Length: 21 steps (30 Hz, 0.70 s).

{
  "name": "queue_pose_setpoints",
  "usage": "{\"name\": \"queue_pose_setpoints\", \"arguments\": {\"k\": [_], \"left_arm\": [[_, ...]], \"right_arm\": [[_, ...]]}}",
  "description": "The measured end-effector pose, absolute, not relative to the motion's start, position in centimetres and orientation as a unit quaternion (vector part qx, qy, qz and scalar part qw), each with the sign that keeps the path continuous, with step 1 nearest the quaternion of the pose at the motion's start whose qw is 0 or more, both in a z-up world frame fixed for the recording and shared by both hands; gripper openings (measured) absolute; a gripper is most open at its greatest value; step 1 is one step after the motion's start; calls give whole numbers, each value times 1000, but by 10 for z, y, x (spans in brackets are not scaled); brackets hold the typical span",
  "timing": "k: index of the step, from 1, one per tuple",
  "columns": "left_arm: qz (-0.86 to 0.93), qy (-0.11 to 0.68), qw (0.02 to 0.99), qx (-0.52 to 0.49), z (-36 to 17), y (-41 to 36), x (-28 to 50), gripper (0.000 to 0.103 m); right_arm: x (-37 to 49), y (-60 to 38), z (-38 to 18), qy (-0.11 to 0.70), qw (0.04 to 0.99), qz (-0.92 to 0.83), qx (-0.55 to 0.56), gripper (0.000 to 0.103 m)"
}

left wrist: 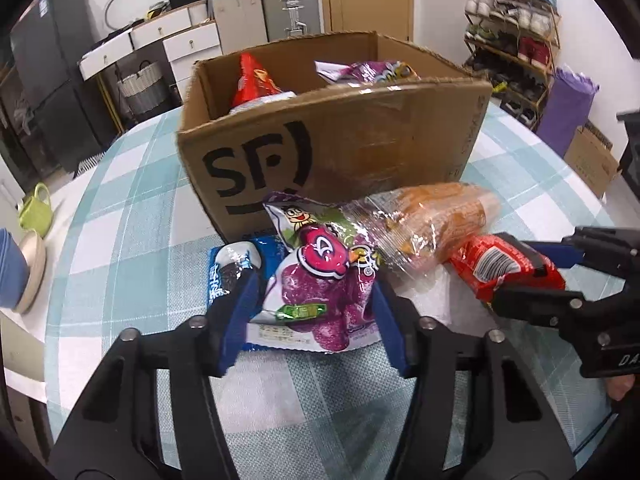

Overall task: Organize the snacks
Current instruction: 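Close the left tool on the purple cartoon candy bag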

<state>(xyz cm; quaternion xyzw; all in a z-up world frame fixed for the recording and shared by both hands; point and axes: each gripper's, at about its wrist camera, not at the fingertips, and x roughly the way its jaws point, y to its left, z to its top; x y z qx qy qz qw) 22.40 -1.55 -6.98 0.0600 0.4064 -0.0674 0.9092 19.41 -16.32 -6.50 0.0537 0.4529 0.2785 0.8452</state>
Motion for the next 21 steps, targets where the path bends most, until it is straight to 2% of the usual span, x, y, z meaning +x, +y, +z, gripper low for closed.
{"name": "queue_pose_setpoints", "arguments": {"k": [5,13,17,21], "left_arm": [[-73,404,911,37,-65,-13,212,46],[-78,408,910,-11,-63,3,189,46],[-76,407,910,-25,-61,10,175,45],[-80,407,909,-41,-60,16,160,41]], "right_arm": [[191,-164,-60,449,847,279,53,53],[183,-160,-48,433,855,281,49,53],[177,-158,-44,428,856,287,45,50],[174,-156,-49,434,852,290,46,50]]}}
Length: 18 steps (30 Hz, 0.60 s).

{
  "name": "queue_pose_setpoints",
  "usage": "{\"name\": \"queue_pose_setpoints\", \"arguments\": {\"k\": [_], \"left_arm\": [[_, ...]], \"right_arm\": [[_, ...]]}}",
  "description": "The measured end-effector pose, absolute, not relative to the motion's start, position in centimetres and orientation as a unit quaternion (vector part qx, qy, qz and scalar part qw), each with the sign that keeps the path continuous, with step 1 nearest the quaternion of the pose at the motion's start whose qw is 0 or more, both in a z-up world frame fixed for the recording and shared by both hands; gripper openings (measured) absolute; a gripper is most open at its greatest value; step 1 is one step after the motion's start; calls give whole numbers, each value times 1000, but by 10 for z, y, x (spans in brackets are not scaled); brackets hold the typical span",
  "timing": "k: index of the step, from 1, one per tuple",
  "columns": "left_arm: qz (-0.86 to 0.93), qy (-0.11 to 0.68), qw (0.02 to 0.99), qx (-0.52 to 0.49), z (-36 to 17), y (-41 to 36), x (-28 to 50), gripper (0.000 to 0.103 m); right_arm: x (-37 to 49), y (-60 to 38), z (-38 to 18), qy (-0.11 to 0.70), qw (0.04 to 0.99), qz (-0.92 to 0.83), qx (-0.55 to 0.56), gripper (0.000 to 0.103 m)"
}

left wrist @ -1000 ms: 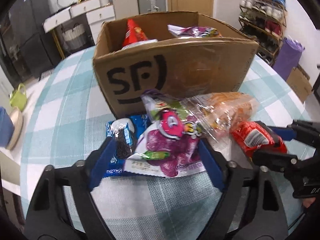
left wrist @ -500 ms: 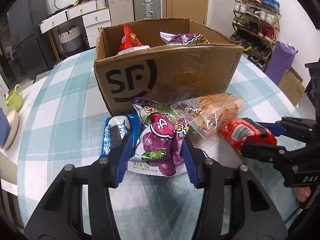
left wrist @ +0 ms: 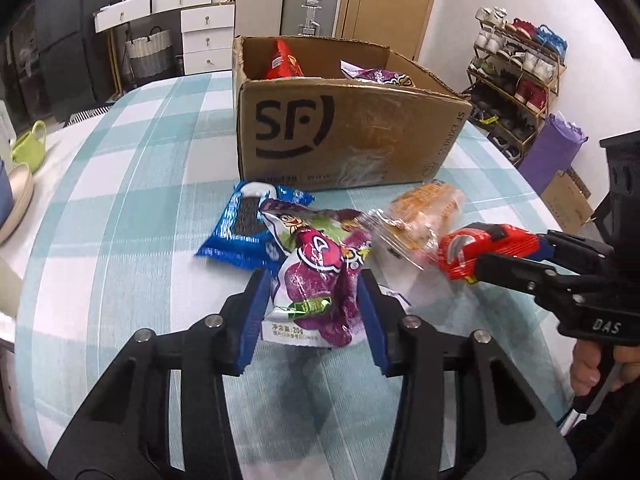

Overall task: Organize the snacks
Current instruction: 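Close the left tool on the purple cartoon candy bag, then lift both held snacks and carry them over the cardboard box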

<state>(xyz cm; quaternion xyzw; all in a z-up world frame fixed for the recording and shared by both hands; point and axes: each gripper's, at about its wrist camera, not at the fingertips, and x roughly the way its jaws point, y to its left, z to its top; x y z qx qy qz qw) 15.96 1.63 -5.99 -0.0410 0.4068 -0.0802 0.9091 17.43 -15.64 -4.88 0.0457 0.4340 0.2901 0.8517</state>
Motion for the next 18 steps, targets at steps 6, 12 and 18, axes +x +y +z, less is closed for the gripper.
{"name": "queue_pose_setpoints", "arguments": {"k": [6,12,18], "left_arm": [[-83,410,907,-48,-61,19,151,42],[-96,422,901,-39,-62,12,155,46],[-96,439,893,-35,-70,3,166,49]], "right_arm": [[171,-157,-63,454,843,284,43,51],[173,-156,-67,451,847,280,41,72],[181,-152,-71,454,845,279,34,74]]}}
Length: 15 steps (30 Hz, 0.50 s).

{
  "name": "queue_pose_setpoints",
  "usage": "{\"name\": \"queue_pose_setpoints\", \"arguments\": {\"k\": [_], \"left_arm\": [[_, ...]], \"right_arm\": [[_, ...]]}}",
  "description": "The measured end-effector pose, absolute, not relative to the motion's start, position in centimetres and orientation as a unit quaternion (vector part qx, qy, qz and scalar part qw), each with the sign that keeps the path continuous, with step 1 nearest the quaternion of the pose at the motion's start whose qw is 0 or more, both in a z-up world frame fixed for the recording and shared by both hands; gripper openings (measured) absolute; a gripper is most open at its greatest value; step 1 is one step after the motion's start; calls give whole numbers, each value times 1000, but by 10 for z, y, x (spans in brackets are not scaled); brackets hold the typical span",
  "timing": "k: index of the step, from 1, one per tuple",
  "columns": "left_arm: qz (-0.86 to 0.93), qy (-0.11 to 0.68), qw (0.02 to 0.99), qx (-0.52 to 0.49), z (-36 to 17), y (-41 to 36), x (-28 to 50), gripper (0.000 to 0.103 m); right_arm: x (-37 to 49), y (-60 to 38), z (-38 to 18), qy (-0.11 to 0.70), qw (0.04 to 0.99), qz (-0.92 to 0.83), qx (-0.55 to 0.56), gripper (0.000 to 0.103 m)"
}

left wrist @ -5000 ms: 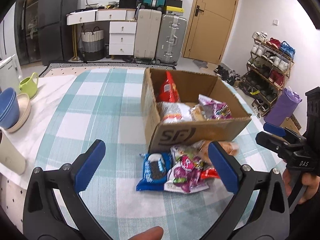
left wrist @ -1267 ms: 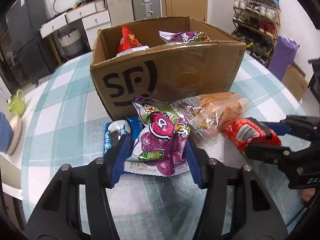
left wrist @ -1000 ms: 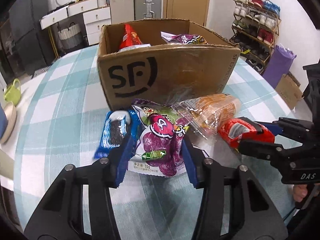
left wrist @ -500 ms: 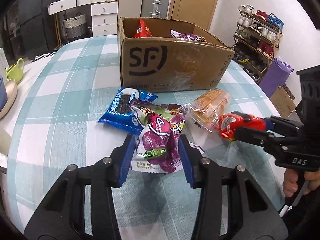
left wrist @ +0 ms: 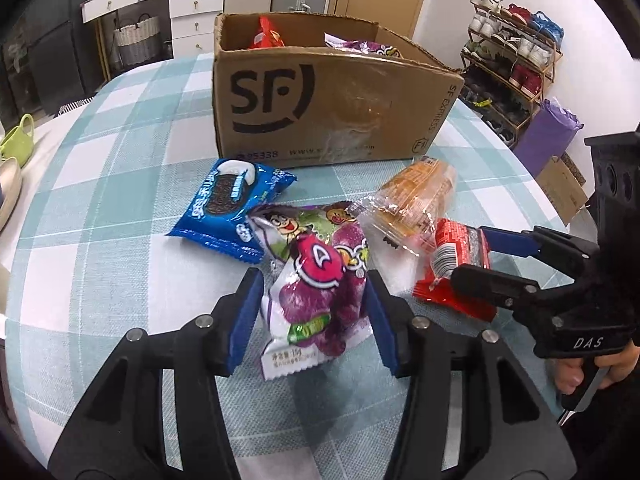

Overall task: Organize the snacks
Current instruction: 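Lift both held snacks and carry them over the cardboard box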

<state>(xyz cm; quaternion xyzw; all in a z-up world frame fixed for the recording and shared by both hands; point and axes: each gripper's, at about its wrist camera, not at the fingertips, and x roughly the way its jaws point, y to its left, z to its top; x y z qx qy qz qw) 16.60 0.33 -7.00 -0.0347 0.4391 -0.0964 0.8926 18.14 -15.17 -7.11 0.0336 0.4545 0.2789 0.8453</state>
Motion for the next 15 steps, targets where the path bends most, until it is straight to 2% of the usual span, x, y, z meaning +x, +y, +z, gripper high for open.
{"name": "queue_pose_setpoints", "arguments": {"k": [4,7,8,11,15], "left_arm": [[-97,442,891,-43,-74,3,172,49],[-99,439,892,-45,-75,3,173,46],[-100,438,892,-45,-75,3,173,43],[-100,433,894,-50,-74,6,169,40],[-94,427,897,-60,-71,12,160,39]], "right_arm": [[179,-147,-71,447,848,283,12,73],[174,-143,-71,447,843,299,4,53],[172,-143,-70,444,845,298,0,50],[169,-145,-68,441,845,302,1,45],[164,-149,-65,437,848,300,4,44]]}}
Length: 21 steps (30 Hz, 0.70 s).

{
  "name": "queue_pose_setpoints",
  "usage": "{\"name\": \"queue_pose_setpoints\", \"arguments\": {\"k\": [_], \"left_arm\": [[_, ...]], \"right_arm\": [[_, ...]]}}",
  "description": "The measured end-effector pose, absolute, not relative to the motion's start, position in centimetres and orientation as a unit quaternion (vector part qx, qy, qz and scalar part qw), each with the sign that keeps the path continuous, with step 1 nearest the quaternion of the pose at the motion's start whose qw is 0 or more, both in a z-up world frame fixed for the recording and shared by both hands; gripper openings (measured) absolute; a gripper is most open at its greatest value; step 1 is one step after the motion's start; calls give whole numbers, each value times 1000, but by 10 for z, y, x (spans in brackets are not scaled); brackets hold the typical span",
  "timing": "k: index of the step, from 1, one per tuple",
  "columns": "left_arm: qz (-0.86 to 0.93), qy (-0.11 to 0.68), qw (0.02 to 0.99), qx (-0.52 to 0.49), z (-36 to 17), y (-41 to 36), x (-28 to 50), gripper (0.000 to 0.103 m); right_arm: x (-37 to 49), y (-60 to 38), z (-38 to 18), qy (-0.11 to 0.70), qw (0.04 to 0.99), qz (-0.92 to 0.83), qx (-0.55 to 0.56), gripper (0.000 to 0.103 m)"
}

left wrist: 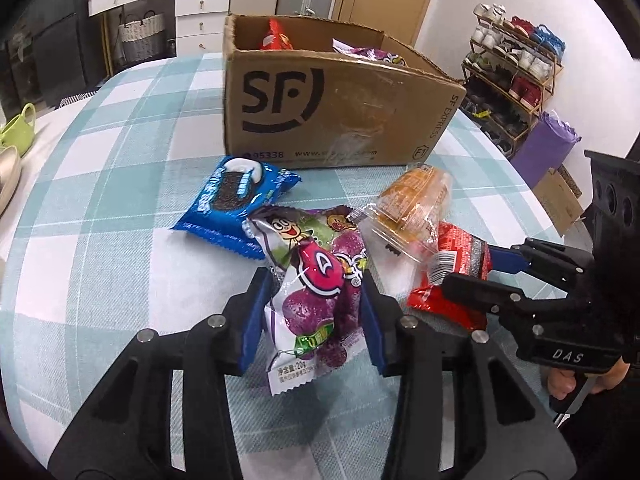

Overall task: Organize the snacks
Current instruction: 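Lift both held snacks and carry them over the cardboard box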

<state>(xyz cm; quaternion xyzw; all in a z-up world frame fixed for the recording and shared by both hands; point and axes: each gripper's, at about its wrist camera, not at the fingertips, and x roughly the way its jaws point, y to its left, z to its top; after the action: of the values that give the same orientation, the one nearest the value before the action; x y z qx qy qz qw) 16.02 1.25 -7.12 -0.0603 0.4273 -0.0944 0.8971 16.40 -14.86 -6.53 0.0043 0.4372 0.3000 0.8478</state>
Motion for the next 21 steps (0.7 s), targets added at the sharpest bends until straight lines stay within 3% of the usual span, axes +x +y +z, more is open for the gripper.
{"name": "queue_pose_setpoints", "arguments": {"k": [21], "left_arm": [[-88,373,921,-68,-27,23,110,39]], "right_arm": [[130,-175,-18,368,882,294,35,44]]}}
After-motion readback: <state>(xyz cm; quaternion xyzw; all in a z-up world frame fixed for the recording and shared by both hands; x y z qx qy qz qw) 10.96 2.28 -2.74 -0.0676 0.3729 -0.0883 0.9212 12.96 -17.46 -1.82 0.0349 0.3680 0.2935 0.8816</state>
